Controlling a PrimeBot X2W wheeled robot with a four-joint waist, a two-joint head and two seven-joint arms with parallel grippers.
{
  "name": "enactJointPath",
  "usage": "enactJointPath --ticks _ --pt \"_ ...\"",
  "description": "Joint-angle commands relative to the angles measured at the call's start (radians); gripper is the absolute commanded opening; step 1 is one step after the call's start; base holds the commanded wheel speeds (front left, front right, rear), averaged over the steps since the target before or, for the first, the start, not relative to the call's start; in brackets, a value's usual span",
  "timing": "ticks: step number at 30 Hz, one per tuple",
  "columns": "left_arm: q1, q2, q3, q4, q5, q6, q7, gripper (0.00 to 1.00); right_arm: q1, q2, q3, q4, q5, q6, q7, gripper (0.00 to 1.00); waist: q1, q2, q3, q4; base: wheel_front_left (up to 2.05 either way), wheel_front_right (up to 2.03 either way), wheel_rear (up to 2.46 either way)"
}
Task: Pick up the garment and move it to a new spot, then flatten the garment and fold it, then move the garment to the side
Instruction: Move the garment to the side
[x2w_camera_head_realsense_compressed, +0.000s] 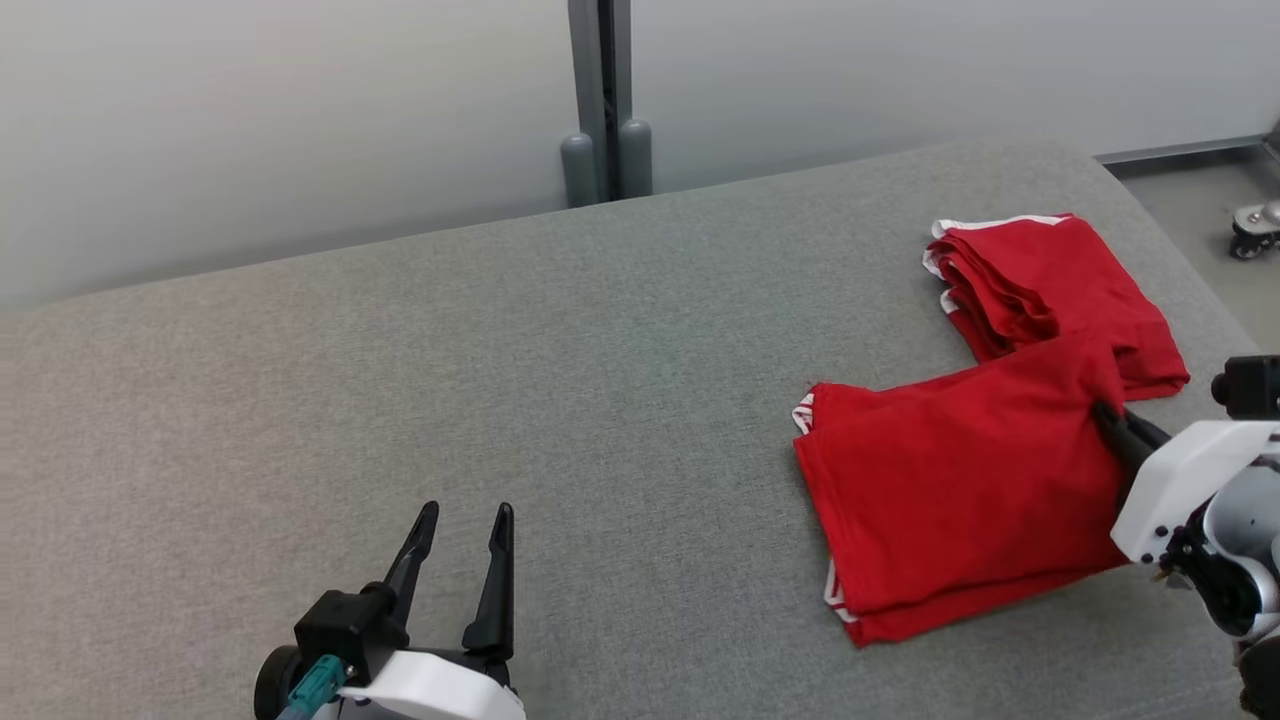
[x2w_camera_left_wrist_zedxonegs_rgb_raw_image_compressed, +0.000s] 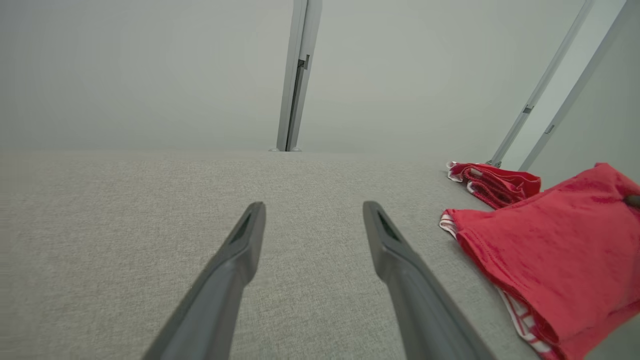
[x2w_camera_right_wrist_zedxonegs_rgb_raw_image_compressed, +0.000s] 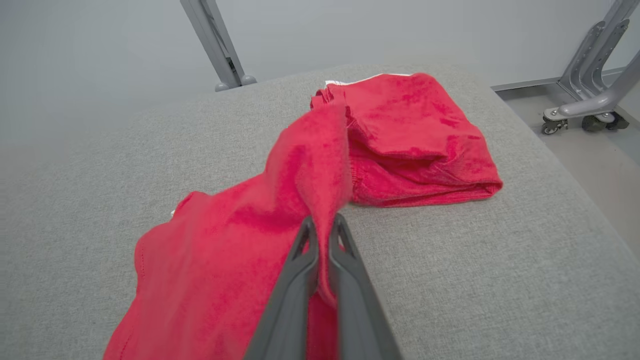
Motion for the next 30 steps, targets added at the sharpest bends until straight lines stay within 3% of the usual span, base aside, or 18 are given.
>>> enactJointPath --ticks 1,19,30 --pt "0.009 0.001 0.002 0.001 -0.004 -0.002 -0.004 1.0 -0.029 -0.01 -0.01 -0.013 -0.013 0.0 0.009 0.0 0.0 0.0 -0.014 0.024 0.0 0.0 0.0" --pt "-0.011 -0.013 0.006 0.002 0.008 -0.015 -0.004 1.0 -0.313 -0.024 -0.09 0.068 -0.157 0.0 0.099 0.0 0.0 0.0 0.022 0.134 0.0 0.0 0.0" --pt "-0.051 -0.006 0.019 -0.005 0.029 -0.028 -0.004 1.0 -0.439 -0.127 -0.133 0.183 -0.257 0.0 0.065 0.0 0.0 0.0 0.118 0.171 0.0 0.0 0.0"
